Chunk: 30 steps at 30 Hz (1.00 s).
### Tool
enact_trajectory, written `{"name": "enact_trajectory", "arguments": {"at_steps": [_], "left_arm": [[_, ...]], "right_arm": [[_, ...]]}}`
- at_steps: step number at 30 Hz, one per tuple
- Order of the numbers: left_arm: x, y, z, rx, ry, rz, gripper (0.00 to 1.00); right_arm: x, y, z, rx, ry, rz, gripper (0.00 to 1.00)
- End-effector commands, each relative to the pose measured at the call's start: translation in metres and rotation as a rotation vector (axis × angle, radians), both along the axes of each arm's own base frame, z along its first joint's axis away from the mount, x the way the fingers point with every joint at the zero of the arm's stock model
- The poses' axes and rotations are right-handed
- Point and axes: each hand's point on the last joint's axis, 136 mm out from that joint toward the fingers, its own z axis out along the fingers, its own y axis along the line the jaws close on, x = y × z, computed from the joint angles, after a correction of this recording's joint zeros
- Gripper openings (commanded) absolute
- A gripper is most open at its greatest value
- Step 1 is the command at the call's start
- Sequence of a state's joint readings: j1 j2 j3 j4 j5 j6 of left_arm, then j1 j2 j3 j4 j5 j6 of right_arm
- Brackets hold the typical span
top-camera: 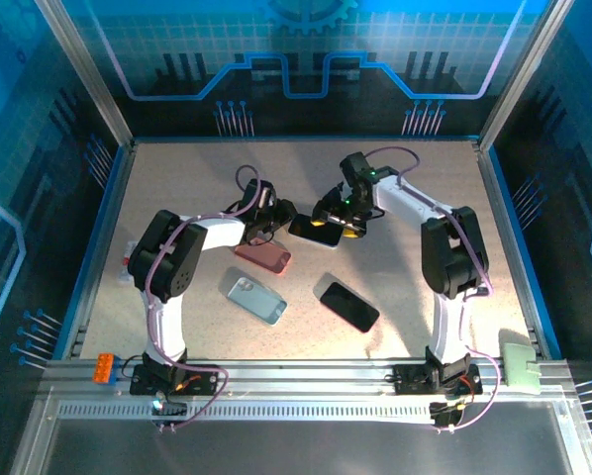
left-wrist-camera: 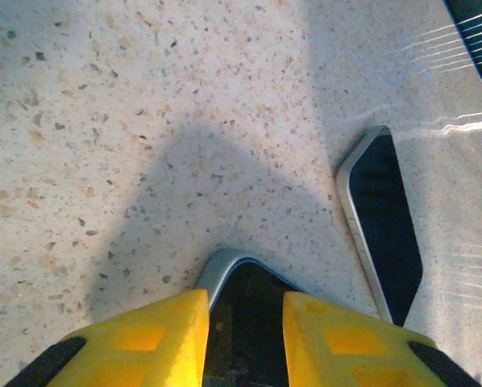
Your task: Put the phone into the phone case
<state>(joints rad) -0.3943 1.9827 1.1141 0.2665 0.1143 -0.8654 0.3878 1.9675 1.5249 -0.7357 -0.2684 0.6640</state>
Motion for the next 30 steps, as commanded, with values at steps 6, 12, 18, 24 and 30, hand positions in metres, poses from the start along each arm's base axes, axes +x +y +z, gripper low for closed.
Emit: {"name": "enact_trajectory", "arguments": {"at_steps": [6,12,18,24,30], "left_arm": [[-0.013,-0.021,0.02,0.031,-0.004,-0.091,0.28],[-0.023,-0.028,0.013,0.067,0.029,-0.141,0.27],[-0.025,-0.028,0.004,0.102,0.061,-0.162,0.25],[-0.027,-0.025,-0.006,0.15,0.101,-0.181,0.24],[-0.029,-0.022,-0.013,0.181,0.128,-0.192,0.18]], "right_arm": [[-0.013,-0.015,0.004,0.019,-0.096,0.012,0.13],[-0.022,-0.019,-0.006,0.0,-0.107,0.061,0.0],[-0.02,-0.02,-0.014,-0.018,-0.107,0.081,0.0],[-0.015,-0.019,-0.017,-0.022,-0.119,0.084,0.0],[-0.013,-0.018,-0.023,-0.031,-0.11,0.099,0.0]]}}
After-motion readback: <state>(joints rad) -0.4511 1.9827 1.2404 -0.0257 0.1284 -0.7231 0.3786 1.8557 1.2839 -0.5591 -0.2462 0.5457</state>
